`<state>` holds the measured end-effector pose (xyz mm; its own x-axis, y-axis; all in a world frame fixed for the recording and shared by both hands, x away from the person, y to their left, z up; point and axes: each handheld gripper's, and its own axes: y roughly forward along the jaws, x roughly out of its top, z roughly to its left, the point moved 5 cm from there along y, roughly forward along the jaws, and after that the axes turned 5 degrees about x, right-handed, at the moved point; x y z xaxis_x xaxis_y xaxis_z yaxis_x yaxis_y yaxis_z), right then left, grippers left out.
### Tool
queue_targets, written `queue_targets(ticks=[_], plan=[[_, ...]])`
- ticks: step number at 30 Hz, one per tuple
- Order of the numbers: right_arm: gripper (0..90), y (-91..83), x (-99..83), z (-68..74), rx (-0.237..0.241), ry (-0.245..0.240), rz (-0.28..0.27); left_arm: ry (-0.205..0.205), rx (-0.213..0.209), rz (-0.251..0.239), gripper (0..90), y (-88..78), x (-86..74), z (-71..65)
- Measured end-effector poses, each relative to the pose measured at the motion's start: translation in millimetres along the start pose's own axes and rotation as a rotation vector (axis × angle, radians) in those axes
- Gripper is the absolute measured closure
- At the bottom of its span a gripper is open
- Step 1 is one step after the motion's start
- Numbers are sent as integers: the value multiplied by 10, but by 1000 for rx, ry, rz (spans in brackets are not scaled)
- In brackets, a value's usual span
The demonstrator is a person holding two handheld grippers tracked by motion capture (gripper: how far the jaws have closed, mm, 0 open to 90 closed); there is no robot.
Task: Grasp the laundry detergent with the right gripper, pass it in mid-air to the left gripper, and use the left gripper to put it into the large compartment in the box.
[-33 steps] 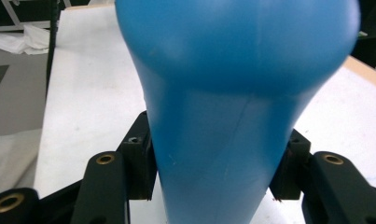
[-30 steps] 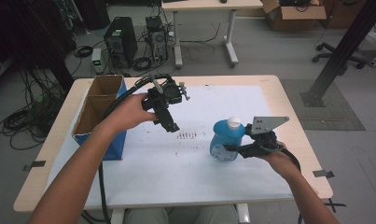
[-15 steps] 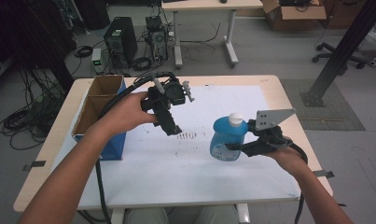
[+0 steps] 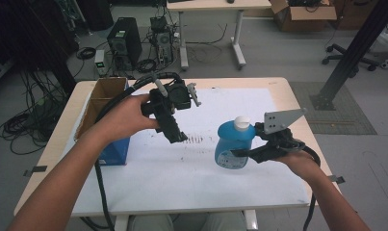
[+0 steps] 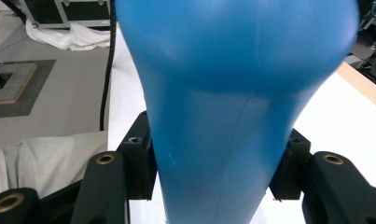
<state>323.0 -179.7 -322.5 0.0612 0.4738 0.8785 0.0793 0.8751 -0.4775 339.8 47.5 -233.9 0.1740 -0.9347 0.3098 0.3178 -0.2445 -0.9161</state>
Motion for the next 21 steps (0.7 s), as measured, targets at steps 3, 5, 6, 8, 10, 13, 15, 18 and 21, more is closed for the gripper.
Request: queue_targets(ticks=[3,5,6,8,10,13,15,18,21], plan=[[451,17,27,14,10,-4,3,8,-4,-5,52,-53,14,-35],[451,32,43,21,17,-8,4,13,-5,-7,52,-82,24,-59],[451,44,55,27,23,-9,4,17,-6,-6,52,-92,27,-72],[451,64,78,35,31,-13,2,24,-13,1,52,-109,31,-92],[451,85,100,40,40,-17,1,33,-13,7,51,-121,33,-108],[451,116,134,43,49,-24,2,33,-14,4,52,-140,39,-133],[451,138,157,44,56,-28,3,36,-17,3,52,-158,41,-147],[451,173,191,45,68,-32,2,40,-22,-1,52,-189,43,-161],[452,215,216,44,80,-36,1,46,-25,1,52,-209,38,-168]])
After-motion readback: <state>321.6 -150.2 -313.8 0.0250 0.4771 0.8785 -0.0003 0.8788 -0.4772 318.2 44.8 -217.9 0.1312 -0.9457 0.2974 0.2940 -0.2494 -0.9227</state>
